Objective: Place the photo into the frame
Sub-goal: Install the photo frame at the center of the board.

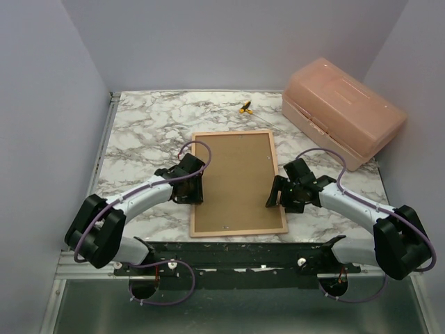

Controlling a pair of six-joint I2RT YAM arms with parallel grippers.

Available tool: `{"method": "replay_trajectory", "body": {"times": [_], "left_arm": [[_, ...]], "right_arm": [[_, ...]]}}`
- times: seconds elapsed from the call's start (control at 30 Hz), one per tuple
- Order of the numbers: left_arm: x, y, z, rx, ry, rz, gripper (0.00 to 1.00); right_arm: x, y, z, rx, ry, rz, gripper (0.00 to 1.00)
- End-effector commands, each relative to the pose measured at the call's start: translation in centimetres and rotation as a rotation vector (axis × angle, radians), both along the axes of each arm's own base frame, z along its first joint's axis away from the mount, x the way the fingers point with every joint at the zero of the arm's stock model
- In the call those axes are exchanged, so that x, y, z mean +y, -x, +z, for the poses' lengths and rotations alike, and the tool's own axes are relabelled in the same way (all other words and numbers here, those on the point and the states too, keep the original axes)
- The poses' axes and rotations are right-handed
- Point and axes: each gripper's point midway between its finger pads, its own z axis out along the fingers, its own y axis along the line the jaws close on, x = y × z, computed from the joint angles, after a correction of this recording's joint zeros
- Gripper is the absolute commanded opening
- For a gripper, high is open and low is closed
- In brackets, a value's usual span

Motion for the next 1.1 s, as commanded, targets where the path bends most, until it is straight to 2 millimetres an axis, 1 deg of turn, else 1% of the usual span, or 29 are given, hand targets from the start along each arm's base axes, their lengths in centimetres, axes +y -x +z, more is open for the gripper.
{"method": "replay_trajectory", "body": {"times": [0.0,0.17,0.23,0.33,0.43,0.5,0.57,0.63,0.73,0.83,0.97,1.07], "left_arm": [[-1.3,0.1,1.5,-0.017,0.121,-0.003,0.49],[-0.6,-0.1,1.5,-0.009,0.179,0.029,0.59],[-0.3,-0.4,1.3,-0.003,0.207,0.042,0.62],[-0.2,-1.0,0.9,0.011,0.244,0.05,0.64],[-0.8,-1.4,0.8,0.021,0.285,0.034,0.66],[-1.2,-1.6,0.8,0.027,0.303,0.024,0.67],[-1.6,-1.8,0.7,0.035,0.315,0.015,0.67],[-2.0,-2.0,0.7,0.042,0.331,0.004,0.67],[-2.4,-1.8,0.6,0.06,0.346,-0.012,0.67],[-2.6,-1.2,0.7,0.059,0.348,-0.021,0.67],[-2.6,-0.2,1.2,0.052,0.351,-0.026,0.67],[-1.9,0.3,1.5,0.04,0.333,-0.007,0.67]], "right_arm": [[0.4,-0.6,0.7,-0.035,-0.013,0.009,0.78],[0.3,-1.4,1.1,-0.047,-0.002,0.0,0.79],[-0.1,-2.1,1.3,-0.055,0.001,-0.013,0.8],[-1.1,-3.6,1.7,-0.07,0.003,-0.036,0.82],[-1.8,-5.1,1.9,-0.084,-0.007,-0.052,0.83],[-1.9,-6.1,1.9,-0.088,-0.016,-0.054,0.84],[-1.5,-6.7,1.4,-0.073,-0.019,-0.032,0.84],[-0.9,-6.8,1.1,-0.059,-0.04,-0.008,0.83],[-0.3,-6.5,1.0,-0.055,-0.072,0.014,0.83],[0.1,-5.5,1.2,-0.041,-0.107,0.037,0.82],[0.9,-3.2,1.0,-0.009,-0.129,0.071,0.8],[1.7,-1.2,0.5,0.021,-0.135,0.095,0.77]]}}
